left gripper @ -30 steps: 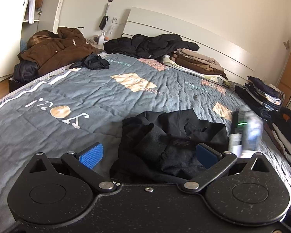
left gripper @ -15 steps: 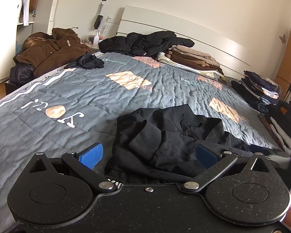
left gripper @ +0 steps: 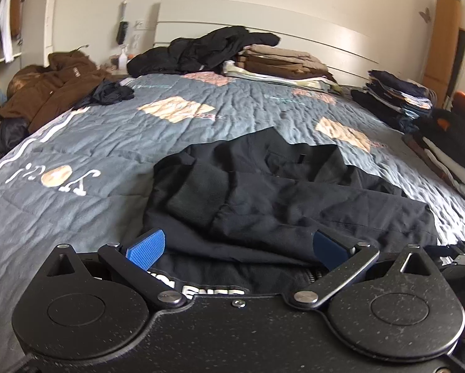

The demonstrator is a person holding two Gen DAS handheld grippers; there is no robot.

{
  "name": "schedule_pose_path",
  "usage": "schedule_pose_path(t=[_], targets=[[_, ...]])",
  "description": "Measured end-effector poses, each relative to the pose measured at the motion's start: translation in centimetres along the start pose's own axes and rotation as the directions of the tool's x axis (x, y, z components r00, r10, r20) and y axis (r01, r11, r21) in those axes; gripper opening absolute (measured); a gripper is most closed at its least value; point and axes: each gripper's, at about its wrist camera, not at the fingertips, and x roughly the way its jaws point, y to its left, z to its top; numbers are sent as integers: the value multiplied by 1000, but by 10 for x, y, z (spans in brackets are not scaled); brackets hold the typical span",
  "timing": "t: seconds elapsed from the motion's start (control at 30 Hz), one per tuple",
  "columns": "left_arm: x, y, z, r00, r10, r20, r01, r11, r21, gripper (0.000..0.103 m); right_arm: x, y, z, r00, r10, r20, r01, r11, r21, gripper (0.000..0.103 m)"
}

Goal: Fold clothes

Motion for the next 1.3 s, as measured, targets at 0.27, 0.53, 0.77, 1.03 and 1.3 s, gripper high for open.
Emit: schedule_pose_path(t=[0.27,0.53,0.77,1.03,1.3], targets=[[-4,-5,1,999,-49,15,49,999,2,103,-48,-23,21,981,66,185,-89,989,119,100],[-5,-19,1,993,-114,20,113,993,16,103,11,-89,38,783,454,426,-622,546,562,100],[-4,-15,1,994,-110,17,110,994,-2,103,59,-86,23,835,440,331,-542,549,637,98],[-8,-17,5,985,-170,14,170,985,-4,103,50,-132,10,899,304,316,-437,566,699,95],[-12,-47,-4,967,-256,15,253,962,106,103,33,-134,30,848,326,418,-530,547,648,98]])
